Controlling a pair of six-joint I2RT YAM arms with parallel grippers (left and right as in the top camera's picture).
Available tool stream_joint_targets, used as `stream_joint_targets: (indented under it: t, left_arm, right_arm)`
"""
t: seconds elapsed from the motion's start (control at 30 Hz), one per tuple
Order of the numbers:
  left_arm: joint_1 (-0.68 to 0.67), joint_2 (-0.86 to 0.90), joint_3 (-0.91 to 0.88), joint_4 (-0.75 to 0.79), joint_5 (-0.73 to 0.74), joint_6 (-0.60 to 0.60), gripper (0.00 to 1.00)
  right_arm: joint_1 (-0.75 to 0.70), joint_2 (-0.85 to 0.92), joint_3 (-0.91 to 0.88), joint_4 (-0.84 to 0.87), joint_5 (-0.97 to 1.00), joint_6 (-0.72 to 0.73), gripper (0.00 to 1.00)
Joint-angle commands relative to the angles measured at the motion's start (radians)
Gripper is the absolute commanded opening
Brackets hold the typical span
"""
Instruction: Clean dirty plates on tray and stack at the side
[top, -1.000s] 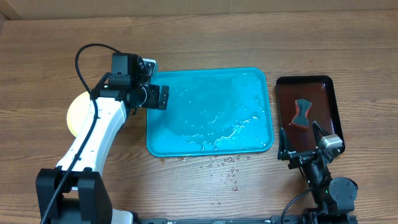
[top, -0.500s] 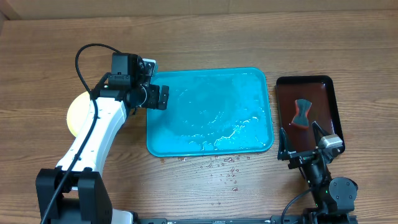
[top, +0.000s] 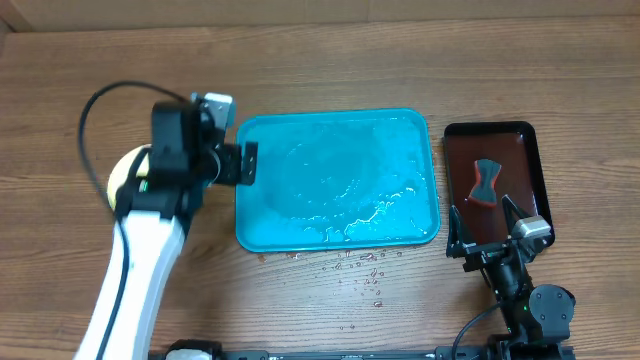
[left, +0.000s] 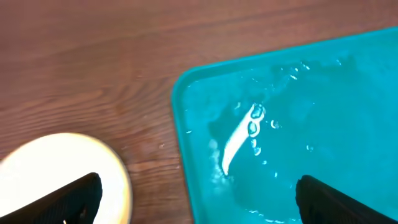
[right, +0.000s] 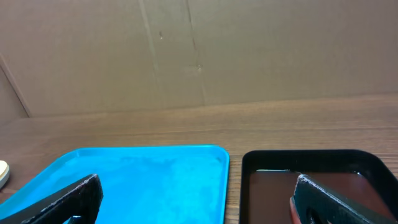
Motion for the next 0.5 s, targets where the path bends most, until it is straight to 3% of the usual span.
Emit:
stream_joint_targets:
  t: [0.0,0.27,0.47]
  left_arm:
    - [-0.001,-0.146,-0.148,0.06,-0.053,0.027,0.99]
    - [0.002,-0.547,-0.575,0.455,0.013,0.027,1.0]
    - [0.032,-0.819,-0.796,0.574,0.048,0.027,1.0]
  right_arm:
    - [0.01,-0.009,-0.011,0.006,-0.006,0.003,1.0]
    - [0.01,-0.009,-0.011,0.006,-0.006,0.003,1.0]
    - [0.01,-0.009,-0.011,0.006,-0.006,0.003,1.0]
